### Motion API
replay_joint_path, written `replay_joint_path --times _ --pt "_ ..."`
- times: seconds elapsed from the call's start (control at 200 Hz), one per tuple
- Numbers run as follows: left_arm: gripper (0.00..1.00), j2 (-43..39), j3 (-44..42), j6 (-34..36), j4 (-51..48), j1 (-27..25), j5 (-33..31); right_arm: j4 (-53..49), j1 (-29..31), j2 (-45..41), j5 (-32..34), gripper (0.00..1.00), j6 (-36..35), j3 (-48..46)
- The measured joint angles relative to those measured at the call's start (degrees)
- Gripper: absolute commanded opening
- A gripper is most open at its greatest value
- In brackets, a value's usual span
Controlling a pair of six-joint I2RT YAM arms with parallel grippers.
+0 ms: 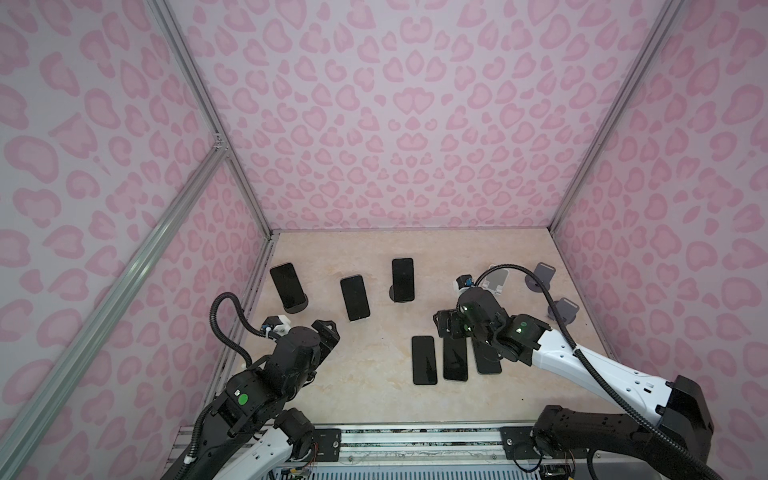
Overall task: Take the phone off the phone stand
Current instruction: 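Raise the right gripper and move it toward the far white stand, then lower the open right gripper around the dark phone on the dark round stand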
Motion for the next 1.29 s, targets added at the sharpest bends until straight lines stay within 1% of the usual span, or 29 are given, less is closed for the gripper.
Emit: replay_joint_path --times 0.105,0.26,0.305,0.345,0.405,0.58,0.67,0.765,0.86,0.935,1.055,1.175,1.295 --pt "0.91 0.11 0.92 1.09 -0.24 0.00 -1.88 0.15 -1.64 1.73 0.07 0.96 -0.33 1.20" --pt "0.93 0.42 0.92 3.61 0.24 0.00 -5.09 0.48 -1.99 5.73 0.04 0.95 -0.87 5.42" --pt "0.94 0.72 0.72 4.31 0.74 0.00 -6.05 0.50 -2.05 7.48 0.04 0.94 -0.90 7.13" --pt "0.94 1.11 0.46 4.94 1.31 0.00 -6.99 0.24 -2.08 9.05 0.07 0.89 -0.92 8.81" --pt "0.96 1.68 -0.04 5.64 1.92 0.00 -7.89 0.04 -2.12 11.39 0.11 0.86 -0.85 11.47" --pt "0.97 1.64 -0.94 9.11 2.51 0.02 -8.52 -2.27 -2.21 17.81 0.68 0.87 -0.15 20.46" --pt "0.97 -1.31 -2.91 10.64 2.49 0.00 -8.52 -2.10 -1.99 20.98 1.18 0.87 0.24 23.23" --pt "0.96 -7.28 -5.95 10.99 2.47 0.00 -8.33 -2.99 -1.03 25.14 2.49 0.89 0.72 28.11" --pt "0.95 -14.34 -9.75 11.10 2.71 0.00 -7.89 -3.96 1.03 29.18 4.87 0.93 0.63 34.88" --pt "0.95 -19.71 -12.50 11.34 2.49 0.00 -7.41 -4.74 2.45 32.30 6.82 0.93 0.66 40.26" --pt "0.95 -26.47 -14.67 12.87 2.58 0.00 -6.34 -7.45 3.28 37.18 7.28 0.93 1.33 48.26" --pt "0.95 -29.59 -14.84 15.61 2.64 0.00 -5.18 -9.77 3.23 39.74 8.33 0.94 1.55 53.55" --pt "0.95 -29.31 -14.86 17.53 3.21 0.02 -3.06 -10.73 3.30 40.92 9.90 0.97 1.60 55.95"
